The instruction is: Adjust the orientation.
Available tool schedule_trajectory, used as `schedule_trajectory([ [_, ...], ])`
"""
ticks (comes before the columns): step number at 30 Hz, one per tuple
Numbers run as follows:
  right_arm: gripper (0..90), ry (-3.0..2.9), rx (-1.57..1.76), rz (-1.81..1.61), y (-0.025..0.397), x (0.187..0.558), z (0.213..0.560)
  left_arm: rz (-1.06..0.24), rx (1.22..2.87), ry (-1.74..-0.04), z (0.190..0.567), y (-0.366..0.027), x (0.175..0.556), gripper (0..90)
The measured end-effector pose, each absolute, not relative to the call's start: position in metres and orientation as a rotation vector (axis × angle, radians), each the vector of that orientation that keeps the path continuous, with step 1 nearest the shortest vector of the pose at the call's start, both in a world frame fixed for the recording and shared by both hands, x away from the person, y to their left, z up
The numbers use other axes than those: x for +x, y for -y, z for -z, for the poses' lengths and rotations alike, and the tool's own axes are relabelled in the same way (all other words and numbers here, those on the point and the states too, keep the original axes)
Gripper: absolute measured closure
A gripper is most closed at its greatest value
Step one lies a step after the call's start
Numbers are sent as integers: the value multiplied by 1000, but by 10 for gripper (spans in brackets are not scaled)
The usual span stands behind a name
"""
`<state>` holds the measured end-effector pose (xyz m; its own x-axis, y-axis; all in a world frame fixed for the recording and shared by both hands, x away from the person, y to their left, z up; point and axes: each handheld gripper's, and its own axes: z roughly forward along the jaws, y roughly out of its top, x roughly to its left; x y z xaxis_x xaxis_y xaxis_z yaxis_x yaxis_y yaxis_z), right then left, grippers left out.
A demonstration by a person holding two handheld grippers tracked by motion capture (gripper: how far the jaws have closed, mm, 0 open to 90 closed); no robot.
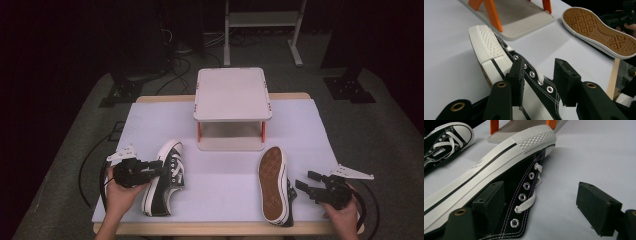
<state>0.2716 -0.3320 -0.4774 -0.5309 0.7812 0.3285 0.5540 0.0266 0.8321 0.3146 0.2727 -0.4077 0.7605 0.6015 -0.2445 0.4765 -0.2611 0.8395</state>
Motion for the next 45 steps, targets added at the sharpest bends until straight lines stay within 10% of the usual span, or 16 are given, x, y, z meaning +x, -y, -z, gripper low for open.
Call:
schedule_trajectory([
  [45,223,-2062,1394,-1521,333,271,476,-99,1754,-1238,421,-296,336,188],
])
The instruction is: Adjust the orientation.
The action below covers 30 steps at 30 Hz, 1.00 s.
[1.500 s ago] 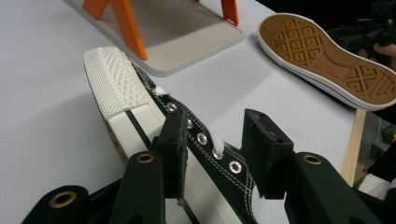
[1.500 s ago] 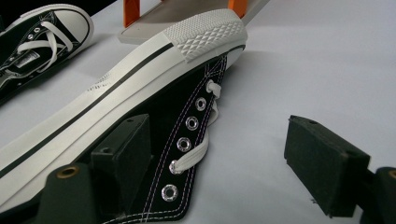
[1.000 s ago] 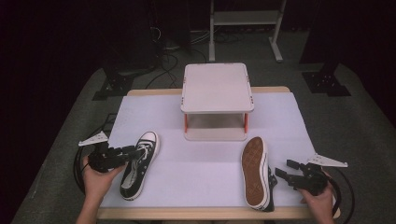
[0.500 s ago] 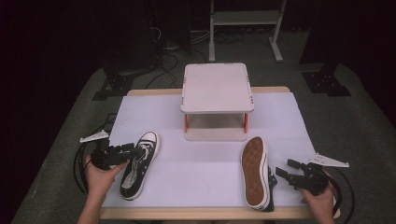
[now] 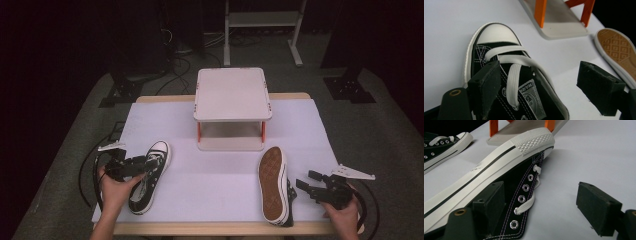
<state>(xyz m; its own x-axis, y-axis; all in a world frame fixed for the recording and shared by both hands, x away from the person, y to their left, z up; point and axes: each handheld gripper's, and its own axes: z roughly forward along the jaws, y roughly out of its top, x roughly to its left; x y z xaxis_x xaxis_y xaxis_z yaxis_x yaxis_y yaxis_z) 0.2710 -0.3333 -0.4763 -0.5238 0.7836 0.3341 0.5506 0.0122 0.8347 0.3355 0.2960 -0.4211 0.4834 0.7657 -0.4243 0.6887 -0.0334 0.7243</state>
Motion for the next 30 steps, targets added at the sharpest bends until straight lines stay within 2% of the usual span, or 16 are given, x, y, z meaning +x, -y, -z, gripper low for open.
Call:
schedule_trajectory([
  [3,222,-2061,1392,-1521,334,271,476,-110,1776,-1242,424,-292,337,199],
  [7,223,-2059,1387,-1524,334,271,476,-160,1807,-1246,424,-291,335,259],
  [10,223,-2061,1386,-1522,333,271,476,-217,1825,-1254,425,-292,332,391],
  [13,223,-2060,1387,-1525,333,270,475,-271,1835,-1255,426,-291,329,468],
  [16,223,-2063,1386,-1524,333,271,476,-366,1923,-1233,423,-280,325,462],
  [19,223,-2066,1384,-1523,333,271,476,-394,1952,-1217,421,-276,324,486],
  [23,223,-2067,1384,-1523,333,271,476,-382,1972,-1208,420,-277,325,575],
  [30,223,-2065,1383,-1524,334,270,476,-348,1963,-1245,421,-277,326,584],
])
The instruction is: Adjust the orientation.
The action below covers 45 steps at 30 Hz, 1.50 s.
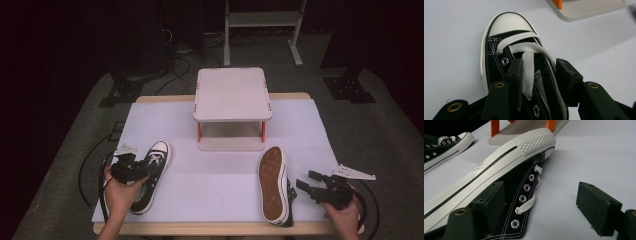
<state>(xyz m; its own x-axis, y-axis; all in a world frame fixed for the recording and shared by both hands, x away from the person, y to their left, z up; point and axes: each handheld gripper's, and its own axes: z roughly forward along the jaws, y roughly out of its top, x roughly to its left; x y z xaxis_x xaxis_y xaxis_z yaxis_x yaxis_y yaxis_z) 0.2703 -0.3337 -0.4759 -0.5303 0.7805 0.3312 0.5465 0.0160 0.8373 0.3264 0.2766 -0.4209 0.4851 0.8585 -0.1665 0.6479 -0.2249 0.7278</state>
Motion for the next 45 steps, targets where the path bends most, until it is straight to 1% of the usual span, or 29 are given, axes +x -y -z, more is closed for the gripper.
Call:
schedule_trajectory([
  [3,227,-2069,1384,-1523,333,270,476,-396,2023,-1228,421,-269,325,572],
  [6,227,-2071,1379,-1521,333,270,475,-380,2030,-1222,420,-269,324,566],
  [9,227,-2070,1380,-1521,334,270,476,-363,2025,-1220,421,-273,324,609],
  [10,227,-2070,1382,-1522,333,270,476,-342,2021,-1227,422,-275,325,669],
  [11,227,-2070,1382,-1522,333,270,476,-330,2021,-1229,422,-276,326,669],
  [13,227,-2073,1377,-1521,333,270,475,-275,2007,-1231,424,-282,330,708],
  [16,227,-2073,1376,-1520,333,270,475,-152,1917,-1247,428,-293,336,744],
  [17,227,-2073,1378,-1521,333,270,475,-58,1829,-1260,433,-304,339,743],
  [18,227,-2073,1378,-1521,333,270,475,-58,1829,-1260,433,-304,339,745],
  [19,227,-2074,1378,-1519,333,270,475,9,1773,-1261,438,-311,341,745],
  [20,227,-2073,1377,-1519,333,270,476,47,1737,-1252,442,-315,342,745],
  [21,228,-2072,1379,-1519,333,270,476,74,1698,-1242,445,-319,342,738],
  [22,227,-2073,1381,-1517,333,270,476,104,1668,-1233,448,-321,343,702],
  [25,228,-2071,1377,-1518,333,270,476,160,1650,-1214,451,-324,345,670],
  [26,227,-2070,1378,-1518,334,271,476,159,1673,-1198,450,-323,345,622],
  [28,228,-2070,1378,-1518,334,271,476,133,1729,-1158,448,-321,346,603],
  [29,227,-2070,1378,-1520,333,270,475,120,1748,-1144,446,-318,345,557],
  [30,228,-2070,1377,-1520,333,270,475,93,1798,-1110,445,-314,344,482],
  [31,227,-2071,1375,-1519,333,270,475,67,1826,-1099,443,-311,343,482],
  [32,227,-2071,1375,-1520,333,270,475,40,1868,-1083,441,-307,342,423],
  [33,227,-2071,1375,-1520,333,270,475,44,1873,-1085,440,-305,342,423],
  [35,228,-2070,1373,-1522,333,270,475,44,1899,-1060,439,-302,342,358],
  [36,228,-2070,1372,-1522,333,270,475,32,1921,-1047,438,-301,342,357],
  [37,233,-2072,1369,-1519,333,269,475,10,1972,-1027,436,-301,343,383],
  [38,233,-2072,1369,-1519,333,269,475,10,1972,-1027,436,-301,343,439],
  [39,233,-2073,1369,-1517,333,270,475,-13,1979,-1047,435,-302,344,439],
  [40,233,-2076,1367,-1513,333,269,475,-6,1955,-1081,435,-304,345,560],
  [43,233,-2077,1363,-1509,333,269,474,-17,1914,-1084,439,-308,343,589],
  [45,233,-2076,1359,-1509,334,268,474,-19,1888,-1096,441,-308,341,589],
])
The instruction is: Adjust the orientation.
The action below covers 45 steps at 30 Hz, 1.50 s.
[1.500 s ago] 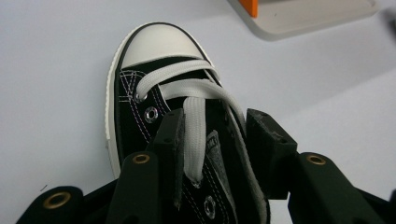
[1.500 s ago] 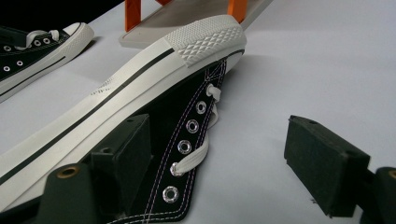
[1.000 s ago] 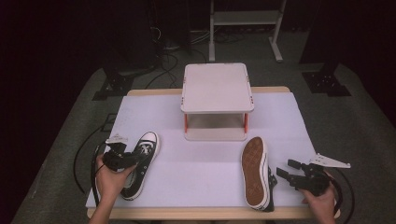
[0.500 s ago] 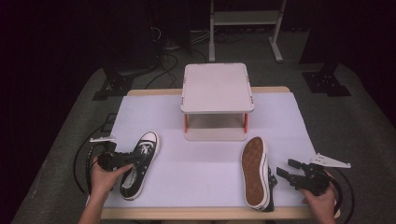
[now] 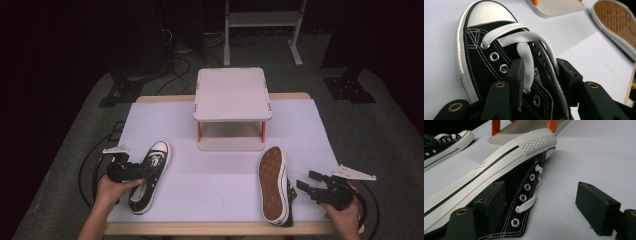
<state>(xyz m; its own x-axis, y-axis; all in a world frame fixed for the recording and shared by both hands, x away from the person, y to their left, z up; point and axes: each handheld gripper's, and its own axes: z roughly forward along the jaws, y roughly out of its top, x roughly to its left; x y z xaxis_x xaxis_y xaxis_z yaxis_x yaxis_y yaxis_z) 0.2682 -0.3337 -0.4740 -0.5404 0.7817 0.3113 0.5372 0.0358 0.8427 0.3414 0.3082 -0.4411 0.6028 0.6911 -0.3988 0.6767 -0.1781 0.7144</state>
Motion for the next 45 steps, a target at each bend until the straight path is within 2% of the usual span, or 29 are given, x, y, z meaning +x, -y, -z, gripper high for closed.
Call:
schedule_trajectory([
  [10,233,-2075,1348,-1509,334,267,473,-169,1992,-1139,433,-290,336,630],
  [13,233,-2074,1351,-1509,333,267,473,-153,1987,-1201,431,-288,338,644],
  [15,233,-2078,1346,-1501,332,267,473,-172,1997,-1211,430,-286,338,699],
  [18,233,-2079,1343,-1494,332,267,473,-195,1991,-1211,429,-286,335,730],
  [20,233,-2077,1347,-1495,332,267,473,-177,1956,-1223,429,-288,335,758],
  [21,233,-2074,1349,-1496,333,267,473,-126,1901,-1219,428,-293,335,807],
  [26,233,-2070,1354,-1499,334,267,473,-93,1879,-1219,427,-298,336,821],
  [30,233,-2068,1354,-1498,335,267,473,1,1704,-1207,422,-312,335,828],
  [32,233,-2068,1355,-1498,335,267,473,25,1679,-1189,420,-312,334,830],
  [38,233,-2062,1355,-1501,335,266,473,81,1625,-1129,410,-297,335,831],
  [45,233,-2055,1359,-1507,337,267,473,84,1563,-1039,390,-285,335,831],
])
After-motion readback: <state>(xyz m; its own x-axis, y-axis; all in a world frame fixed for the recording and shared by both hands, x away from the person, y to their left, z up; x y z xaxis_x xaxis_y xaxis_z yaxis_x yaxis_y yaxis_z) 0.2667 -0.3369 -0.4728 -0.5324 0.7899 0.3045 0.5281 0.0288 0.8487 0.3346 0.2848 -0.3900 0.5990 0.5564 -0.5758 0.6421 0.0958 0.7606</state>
